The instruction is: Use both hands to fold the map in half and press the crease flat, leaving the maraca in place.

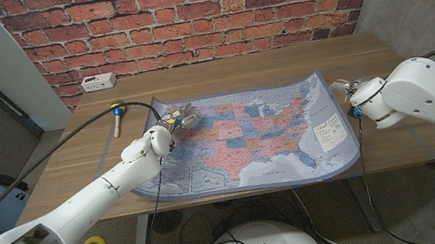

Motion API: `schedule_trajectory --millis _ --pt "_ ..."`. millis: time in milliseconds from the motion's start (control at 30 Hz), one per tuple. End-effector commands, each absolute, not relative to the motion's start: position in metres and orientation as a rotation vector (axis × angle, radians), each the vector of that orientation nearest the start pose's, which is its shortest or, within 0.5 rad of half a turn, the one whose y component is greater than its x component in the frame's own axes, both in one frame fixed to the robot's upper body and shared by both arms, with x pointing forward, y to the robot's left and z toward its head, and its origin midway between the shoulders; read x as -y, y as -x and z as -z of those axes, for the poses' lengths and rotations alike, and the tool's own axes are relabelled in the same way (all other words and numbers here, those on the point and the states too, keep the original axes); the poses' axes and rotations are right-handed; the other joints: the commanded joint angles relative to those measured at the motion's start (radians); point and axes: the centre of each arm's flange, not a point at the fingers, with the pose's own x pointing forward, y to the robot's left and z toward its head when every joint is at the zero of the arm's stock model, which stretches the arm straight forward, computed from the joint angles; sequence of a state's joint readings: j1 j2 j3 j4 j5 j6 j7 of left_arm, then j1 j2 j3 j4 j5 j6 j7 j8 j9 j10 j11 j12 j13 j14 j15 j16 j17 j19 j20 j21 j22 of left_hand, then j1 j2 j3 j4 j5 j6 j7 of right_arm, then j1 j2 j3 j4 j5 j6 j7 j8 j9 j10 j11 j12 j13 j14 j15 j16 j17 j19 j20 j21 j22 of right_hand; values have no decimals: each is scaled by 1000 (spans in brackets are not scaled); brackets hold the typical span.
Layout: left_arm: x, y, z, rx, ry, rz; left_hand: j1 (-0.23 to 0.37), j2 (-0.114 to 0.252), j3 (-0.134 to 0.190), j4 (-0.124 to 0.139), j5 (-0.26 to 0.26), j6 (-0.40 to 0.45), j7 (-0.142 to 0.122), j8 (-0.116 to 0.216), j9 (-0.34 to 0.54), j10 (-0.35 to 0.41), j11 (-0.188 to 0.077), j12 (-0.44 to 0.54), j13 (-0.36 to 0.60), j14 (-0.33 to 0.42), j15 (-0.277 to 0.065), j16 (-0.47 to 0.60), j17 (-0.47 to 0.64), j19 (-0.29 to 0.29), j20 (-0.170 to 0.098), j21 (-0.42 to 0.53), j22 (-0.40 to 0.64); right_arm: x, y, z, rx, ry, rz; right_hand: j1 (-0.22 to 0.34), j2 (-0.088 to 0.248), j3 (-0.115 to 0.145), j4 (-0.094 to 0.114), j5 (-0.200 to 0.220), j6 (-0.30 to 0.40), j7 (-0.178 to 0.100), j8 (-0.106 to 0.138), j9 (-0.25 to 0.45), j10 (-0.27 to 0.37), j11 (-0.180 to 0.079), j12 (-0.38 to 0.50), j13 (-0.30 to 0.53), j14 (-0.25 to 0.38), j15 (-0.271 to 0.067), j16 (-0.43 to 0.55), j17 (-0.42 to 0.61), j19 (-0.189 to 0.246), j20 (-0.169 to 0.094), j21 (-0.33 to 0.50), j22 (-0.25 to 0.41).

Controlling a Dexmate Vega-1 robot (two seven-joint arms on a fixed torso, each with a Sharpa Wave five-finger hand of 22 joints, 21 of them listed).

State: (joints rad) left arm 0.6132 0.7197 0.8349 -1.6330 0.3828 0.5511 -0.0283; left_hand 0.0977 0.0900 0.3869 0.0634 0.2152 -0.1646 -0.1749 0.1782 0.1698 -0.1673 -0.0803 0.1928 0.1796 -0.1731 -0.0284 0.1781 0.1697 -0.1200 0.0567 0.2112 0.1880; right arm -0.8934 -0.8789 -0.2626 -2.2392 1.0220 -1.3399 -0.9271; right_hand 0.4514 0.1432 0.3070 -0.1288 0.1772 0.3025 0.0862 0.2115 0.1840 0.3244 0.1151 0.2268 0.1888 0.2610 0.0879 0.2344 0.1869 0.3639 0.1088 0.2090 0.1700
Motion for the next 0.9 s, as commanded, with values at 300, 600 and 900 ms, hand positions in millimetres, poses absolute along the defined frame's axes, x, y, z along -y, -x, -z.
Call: schedule_trajectory --millis 300,600,900 --pt "-223 -656 26 238 -1334 -42 -11 9 1 12 8 -25 3 -2 5 -65 5 2 3 -67 -16 0 5 -4 -9 4 5 291 -511 6 -321 689 147 65 -18 16 -39 17 169 11 30 4 151 14 25 4 147 -5 16 -1 94 9 12 3" --pt "-223 -656 25 242 -1330 -37 -13 12 1 17 10 -27 3 -1 5 -65 9 3 3 -68 -16 0 5 -4 -13 4 5 282 -521 0 -375 787 196 405 18 124 -58 11 402 -39 52 11 372 -13 78 18 360 -108 110 61 232 -49 40 14" --pt "-224 -654 24 261 -1326 -37 -14 13 1 20 11 -28 3 0 5 -66 6 3 3 -68 -18 1 5 -3 -13 5 5 276 -521 -6 -279 836 297 607 28 59 -23 1 691 -46 171 81 669 -34 304 147 630 -185 412 353 321 -85 96 33"
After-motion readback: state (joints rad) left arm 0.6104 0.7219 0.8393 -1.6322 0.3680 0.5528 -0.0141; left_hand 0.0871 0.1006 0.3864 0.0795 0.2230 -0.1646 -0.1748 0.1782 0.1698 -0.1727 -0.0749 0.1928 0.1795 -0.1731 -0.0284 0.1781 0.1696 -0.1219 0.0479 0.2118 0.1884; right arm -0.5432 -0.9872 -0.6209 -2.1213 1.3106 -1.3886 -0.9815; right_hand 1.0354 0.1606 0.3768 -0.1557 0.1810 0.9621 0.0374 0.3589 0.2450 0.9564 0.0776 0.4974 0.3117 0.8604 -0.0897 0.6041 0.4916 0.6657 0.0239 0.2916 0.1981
